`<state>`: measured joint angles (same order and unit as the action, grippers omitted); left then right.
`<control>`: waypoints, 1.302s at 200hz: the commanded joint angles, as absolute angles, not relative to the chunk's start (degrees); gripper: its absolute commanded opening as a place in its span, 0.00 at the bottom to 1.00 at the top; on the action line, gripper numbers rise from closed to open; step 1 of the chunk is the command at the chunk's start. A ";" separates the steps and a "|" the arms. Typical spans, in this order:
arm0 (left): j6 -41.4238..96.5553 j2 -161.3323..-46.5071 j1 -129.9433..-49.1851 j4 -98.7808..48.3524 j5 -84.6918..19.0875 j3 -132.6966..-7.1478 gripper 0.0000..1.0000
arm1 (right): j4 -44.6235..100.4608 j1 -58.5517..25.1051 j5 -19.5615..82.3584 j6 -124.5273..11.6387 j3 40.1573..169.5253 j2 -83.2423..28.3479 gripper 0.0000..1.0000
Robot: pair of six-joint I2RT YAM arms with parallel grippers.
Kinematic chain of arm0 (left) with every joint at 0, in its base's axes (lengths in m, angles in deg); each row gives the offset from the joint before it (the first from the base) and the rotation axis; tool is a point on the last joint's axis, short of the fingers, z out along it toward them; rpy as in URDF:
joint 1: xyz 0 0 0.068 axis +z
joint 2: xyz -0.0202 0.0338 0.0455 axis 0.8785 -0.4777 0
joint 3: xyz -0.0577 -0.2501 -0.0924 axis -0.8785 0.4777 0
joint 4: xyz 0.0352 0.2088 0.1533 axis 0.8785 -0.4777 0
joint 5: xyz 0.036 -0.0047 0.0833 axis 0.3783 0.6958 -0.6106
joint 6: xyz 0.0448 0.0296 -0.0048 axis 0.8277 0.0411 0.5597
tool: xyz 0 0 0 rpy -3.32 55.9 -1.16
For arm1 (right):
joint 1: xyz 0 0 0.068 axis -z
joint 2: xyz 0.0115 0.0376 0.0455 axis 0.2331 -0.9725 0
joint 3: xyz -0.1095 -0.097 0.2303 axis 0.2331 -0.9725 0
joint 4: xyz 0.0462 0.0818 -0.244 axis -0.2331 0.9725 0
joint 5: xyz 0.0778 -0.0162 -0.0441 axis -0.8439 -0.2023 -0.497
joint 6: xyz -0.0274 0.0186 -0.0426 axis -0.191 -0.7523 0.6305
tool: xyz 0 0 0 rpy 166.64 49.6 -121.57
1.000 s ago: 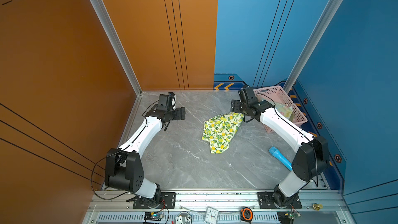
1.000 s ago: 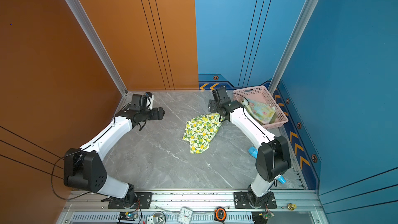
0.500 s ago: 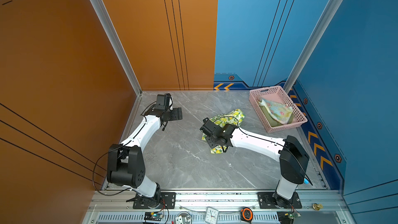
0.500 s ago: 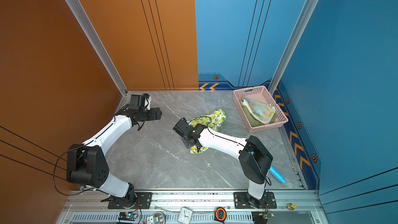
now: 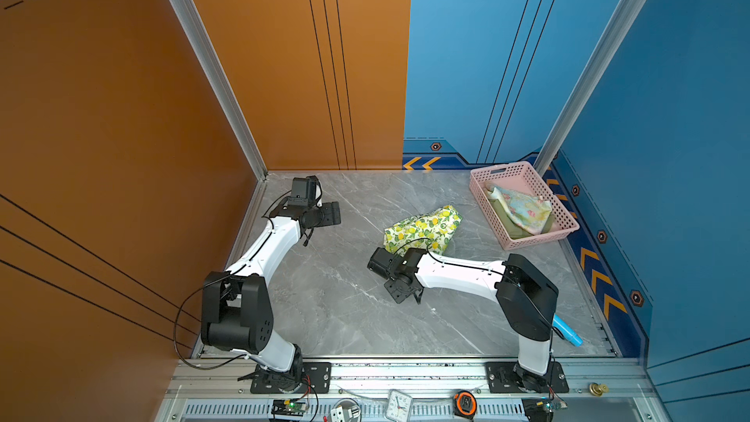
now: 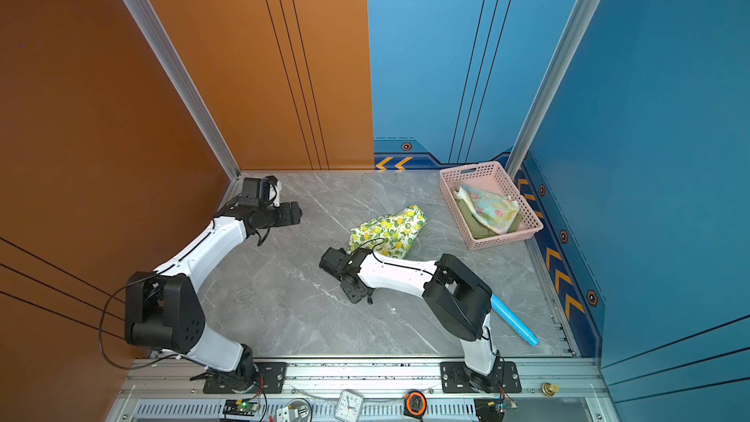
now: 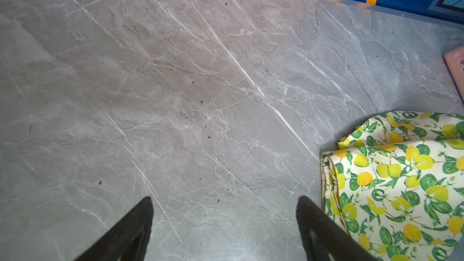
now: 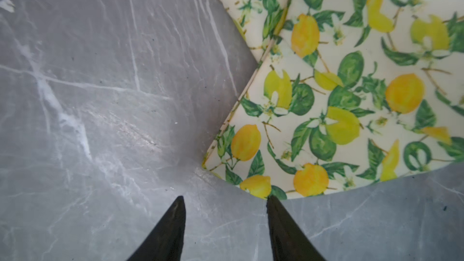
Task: Fold and stack skirts
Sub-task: Flatten out the skirt at the center of the table.
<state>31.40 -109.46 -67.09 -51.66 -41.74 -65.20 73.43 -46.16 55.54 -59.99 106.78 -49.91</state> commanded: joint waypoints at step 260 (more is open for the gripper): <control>37.06 -112.57 -77.71 -53.13 -47.06 -64.69 0.90 | 71.15 -28.57 53.45 -54.14 119.33 -45.68 0.00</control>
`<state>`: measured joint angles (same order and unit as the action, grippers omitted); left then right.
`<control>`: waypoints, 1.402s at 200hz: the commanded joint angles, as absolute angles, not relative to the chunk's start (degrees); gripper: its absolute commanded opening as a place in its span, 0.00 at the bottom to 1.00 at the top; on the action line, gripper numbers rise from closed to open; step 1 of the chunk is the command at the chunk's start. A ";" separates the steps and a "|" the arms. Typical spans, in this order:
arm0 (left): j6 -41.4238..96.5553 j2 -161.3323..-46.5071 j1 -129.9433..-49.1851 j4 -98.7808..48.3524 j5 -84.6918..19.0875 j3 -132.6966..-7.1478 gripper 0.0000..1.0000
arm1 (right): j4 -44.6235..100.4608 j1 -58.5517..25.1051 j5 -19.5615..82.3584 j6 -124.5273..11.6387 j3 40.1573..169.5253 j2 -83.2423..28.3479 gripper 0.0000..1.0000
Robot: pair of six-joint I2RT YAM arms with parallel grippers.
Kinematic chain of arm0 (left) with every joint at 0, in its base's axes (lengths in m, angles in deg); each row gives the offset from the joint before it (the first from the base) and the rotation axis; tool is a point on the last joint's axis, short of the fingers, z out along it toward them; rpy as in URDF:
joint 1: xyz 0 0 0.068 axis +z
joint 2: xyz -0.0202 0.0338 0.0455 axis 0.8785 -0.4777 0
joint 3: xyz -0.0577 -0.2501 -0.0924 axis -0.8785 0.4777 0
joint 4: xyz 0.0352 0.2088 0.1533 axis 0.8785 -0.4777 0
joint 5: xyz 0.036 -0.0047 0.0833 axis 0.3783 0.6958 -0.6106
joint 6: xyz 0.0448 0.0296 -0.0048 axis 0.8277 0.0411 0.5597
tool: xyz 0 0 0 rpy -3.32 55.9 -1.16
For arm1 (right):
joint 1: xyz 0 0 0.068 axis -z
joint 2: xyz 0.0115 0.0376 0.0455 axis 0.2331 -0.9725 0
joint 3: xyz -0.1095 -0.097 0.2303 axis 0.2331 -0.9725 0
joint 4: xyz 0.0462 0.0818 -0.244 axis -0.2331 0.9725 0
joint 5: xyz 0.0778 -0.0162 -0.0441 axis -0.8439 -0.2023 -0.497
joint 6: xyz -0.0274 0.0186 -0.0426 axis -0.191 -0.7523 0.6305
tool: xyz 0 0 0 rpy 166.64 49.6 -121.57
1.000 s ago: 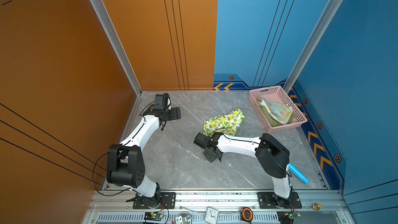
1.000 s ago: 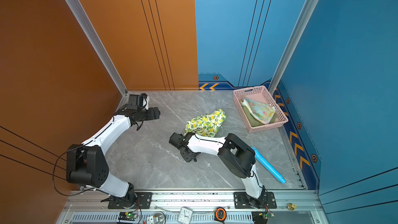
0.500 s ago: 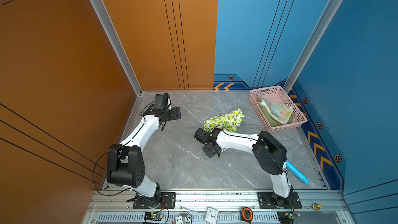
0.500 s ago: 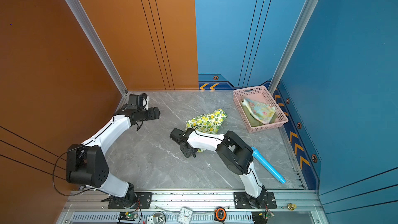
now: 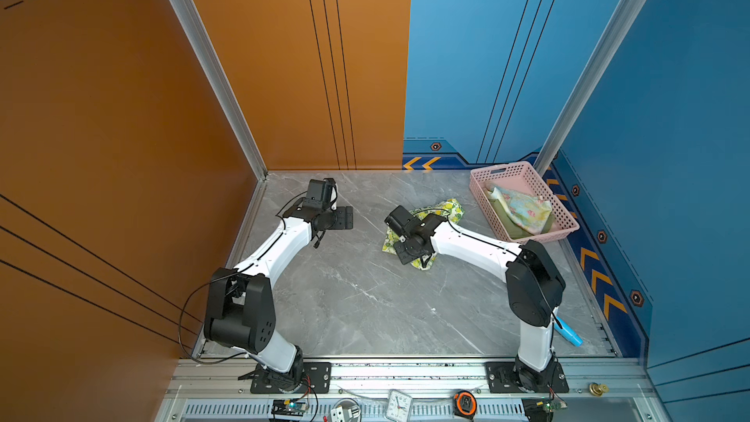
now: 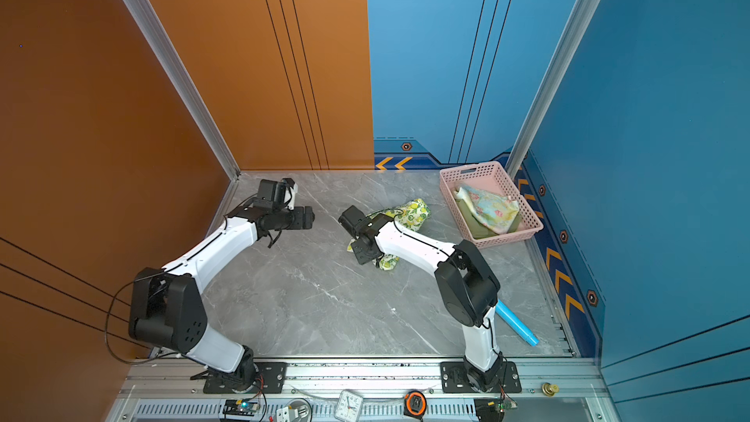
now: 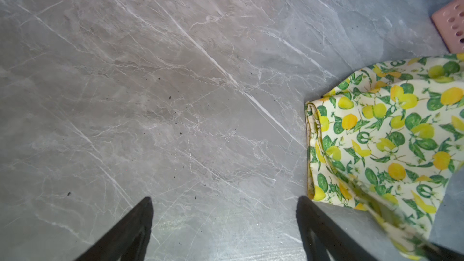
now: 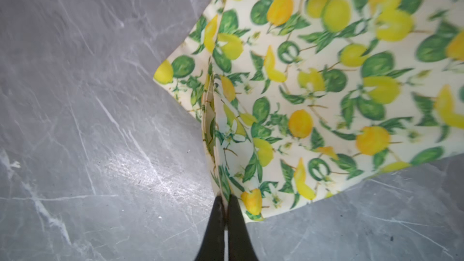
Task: Fold and stack skirts
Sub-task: Flatten out the skirt at the center of the table.
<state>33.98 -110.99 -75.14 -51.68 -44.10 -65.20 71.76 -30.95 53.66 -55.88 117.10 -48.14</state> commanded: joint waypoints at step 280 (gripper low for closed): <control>21.75 -137.39 -96.53 -48.70 -44.46 -77.01 0.68 | 60.01 -14.13 45.36 -55.85 118.24 -44.26 0.00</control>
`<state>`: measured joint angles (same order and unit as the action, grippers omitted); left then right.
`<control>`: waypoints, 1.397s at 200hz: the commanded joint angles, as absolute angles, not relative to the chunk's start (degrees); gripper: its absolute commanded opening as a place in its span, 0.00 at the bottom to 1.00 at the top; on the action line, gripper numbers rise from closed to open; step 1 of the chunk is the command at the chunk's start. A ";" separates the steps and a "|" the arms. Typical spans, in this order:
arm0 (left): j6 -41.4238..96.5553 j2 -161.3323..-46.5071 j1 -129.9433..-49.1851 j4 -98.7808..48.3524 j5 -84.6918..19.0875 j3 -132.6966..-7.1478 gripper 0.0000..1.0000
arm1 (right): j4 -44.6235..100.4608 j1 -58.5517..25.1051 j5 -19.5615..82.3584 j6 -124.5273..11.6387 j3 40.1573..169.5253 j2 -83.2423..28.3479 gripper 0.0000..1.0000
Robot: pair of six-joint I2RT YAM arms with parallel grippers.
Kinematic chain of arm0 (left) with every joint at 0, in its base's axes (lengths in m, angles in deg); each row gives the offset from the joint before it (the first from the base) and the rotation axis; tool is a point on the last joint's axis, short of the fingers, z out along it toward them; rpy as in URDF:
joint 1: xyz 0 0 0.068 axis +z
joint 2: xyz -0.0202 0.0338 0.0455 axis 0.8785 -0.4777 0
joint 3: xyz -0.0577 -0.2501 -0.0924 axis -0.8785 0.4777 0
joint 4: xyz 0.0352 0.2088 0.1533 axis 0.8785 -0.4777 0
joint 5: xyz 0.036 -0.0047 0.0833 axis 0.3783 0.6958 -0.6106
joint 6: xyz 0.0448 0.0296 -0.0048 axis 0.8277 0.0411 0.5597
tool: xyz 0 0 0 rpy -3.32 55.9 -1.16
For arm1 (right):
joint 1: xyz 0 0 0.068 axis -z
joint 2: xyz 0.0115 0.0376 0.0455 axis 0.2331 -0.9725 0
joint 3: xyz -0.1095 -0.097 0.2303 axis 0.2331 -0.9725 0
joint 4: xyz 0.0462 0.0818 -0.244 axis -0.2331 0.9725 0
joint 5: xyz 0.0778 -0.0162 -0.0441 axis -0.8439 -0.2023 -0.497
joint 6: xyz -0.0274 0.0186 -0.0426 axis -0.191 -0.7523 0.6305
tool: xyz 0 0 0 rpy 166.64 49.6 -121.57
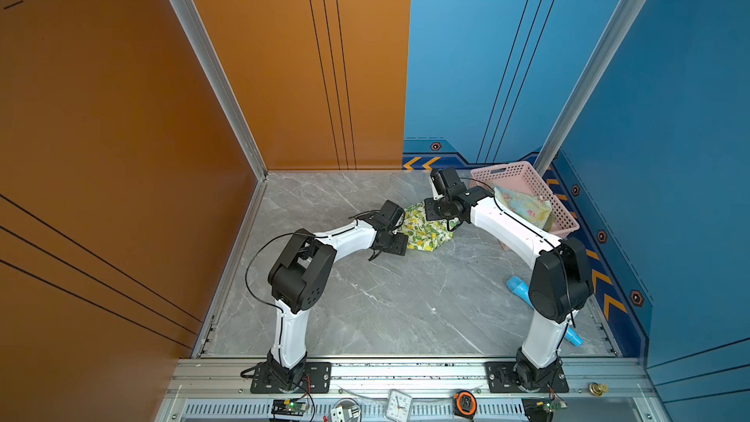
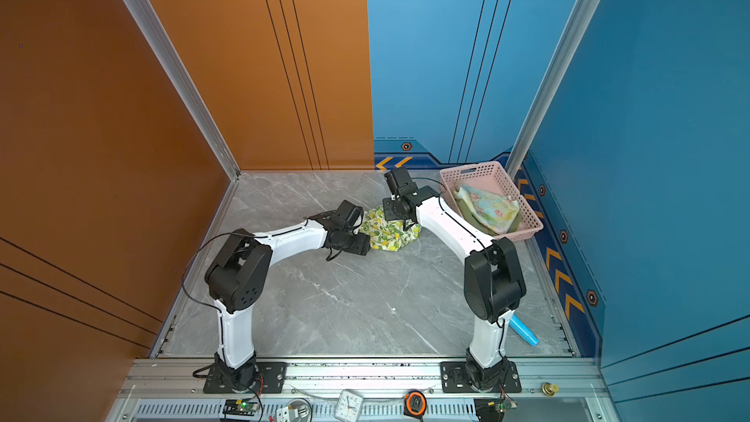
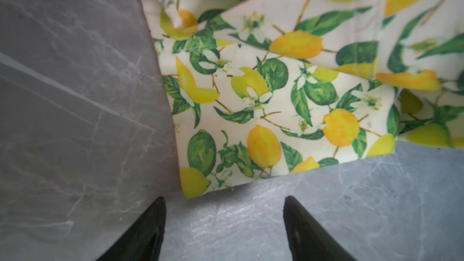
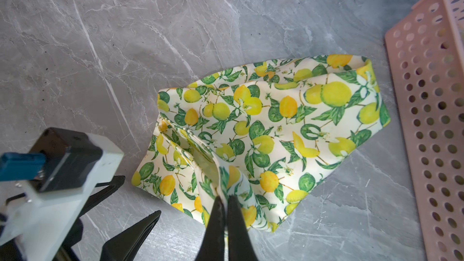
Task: Fold and stack skirts
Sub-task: Flatten out the skirt at the center of the table.
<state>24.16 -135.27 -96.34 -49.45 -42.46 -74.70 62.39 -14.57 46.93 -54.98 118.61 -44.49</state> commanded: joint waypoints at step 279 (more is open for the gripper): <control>27.29 -91.92 -88.56 -57.93 -61.54 -63.65 0.00 | 60.42 -12.97 47.23 -53.92 119.60 -22.36 0.00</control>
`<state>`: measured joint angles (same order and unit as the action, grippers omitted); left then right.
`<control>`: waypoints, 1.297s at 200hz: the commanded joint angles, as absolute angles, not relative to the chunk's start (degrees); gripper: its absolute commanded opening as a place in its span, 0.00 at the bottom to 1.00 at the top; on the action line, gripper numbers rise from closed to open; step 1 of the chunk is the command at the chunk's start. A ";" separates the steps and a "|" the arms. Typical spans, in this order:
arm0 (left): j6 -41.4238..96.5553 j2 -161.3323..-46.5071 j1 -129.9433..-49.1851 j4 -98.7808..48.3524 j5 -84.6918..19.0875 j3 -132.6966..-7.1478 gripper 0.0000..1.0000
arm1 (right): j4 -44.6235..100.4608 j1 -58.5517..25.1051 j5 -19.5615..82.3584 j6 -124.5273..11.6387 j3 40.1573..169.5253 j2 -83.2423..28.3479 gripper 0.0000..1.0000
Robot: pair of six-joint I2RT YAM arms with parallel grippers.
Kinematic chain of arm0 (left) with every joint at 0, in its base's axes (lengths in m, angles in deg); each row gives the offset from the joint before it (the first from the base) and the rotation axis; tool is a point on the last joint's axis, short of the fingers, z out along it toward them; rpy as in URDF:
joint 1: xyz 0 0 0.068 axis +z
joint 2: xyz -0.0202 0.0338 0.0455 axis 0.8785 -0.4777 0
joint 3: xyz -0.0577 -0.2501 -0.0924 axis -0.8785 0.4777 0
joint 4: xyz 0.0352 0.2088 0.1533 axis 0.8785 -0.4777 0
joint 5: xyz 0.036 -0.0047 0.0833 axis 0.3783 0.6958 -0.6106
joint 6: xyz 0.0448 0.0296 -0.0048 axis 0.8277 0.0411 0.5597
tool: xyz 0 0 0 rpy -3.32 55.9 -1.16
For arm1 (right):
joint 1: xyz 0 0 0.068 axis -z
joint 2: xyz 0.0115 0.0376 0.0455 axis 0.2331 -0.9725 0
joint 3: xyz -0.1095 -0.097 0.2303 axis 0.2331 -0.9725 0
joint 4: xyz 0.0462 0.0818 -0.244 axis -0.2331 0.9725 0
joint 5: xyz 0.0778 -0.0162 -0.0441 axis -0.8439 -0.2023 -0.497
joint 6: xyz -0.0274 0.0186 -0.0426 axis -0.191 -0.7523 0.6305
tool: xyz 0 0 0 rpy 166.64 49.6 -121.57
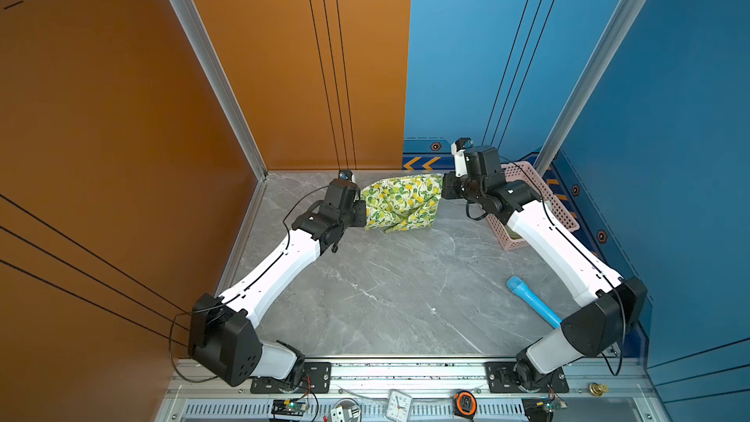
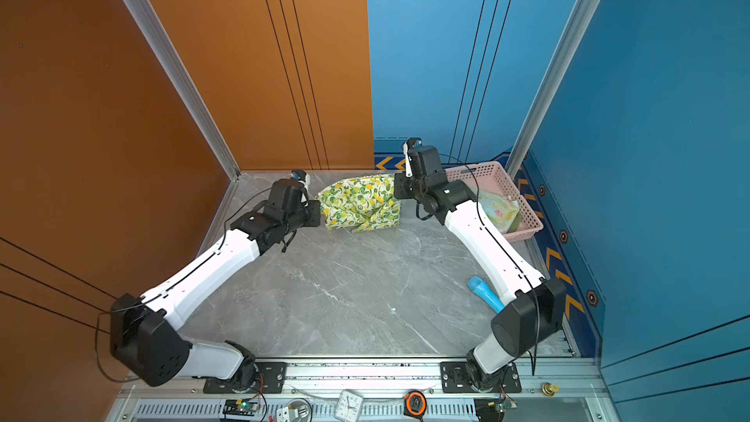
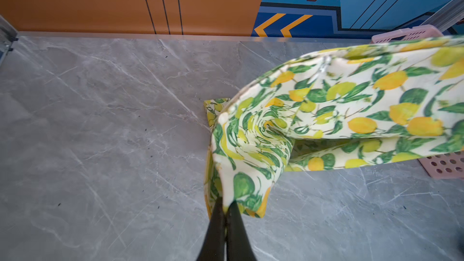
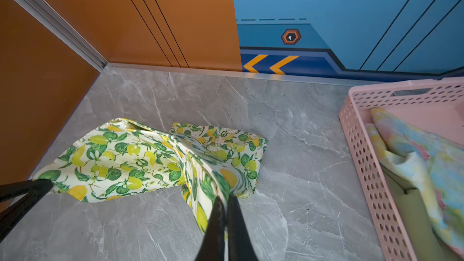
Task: Fold and stack skirts
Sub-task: Flatten out the skirt at the center of the table.
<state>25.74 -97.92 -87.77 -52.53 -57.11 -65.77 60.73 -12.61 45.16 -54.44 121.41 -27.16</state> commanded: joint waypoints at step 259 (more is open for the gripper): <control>21.68 -102.13 -74.16 -57.43 -48.30 -60.41 1.00 | 61.21 -9.90 41.37 -60.12 134.21 -54.09 0.91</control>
<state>20.99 -103.51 -73.54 -57.34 -47.71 -59.69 59.24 -9.96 38.40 -61.39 139.40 -60.18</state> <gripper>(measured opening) 0.996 0.906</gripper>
